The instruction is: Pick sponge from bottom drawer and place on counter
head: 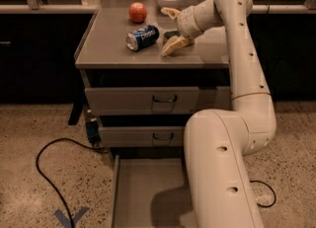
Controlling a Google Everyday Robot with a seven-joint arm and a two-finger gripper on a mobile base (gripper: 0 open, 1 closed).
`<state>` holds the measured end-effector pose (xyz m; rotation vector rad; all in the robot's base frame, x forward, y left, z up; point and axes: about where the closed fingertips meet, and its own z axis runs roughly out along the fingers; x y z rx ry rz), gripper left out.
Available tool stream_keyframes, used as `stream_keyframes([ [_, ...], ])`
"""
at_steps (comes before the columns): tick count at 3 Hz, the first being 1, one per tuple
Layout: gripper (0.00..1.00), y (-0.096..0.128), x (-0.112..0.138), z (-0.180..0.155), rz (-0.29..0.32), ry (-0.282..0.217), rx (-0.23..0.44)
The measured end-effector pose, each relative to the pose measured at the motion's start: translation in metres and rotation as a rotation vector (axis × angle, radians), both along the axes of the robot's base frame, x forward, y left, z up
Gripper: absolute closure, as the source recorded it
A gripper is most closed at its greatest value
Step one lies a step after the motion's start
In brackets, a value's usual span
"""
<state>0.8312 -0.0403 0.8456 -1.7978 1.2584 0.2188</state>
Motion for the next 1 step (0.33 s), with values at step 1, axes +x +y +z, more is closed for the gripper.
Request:
stream_keyframes([
  [1, 0.0, 0.0, 0.0, 0.0, 0.0, 0.0, 0.0],
])
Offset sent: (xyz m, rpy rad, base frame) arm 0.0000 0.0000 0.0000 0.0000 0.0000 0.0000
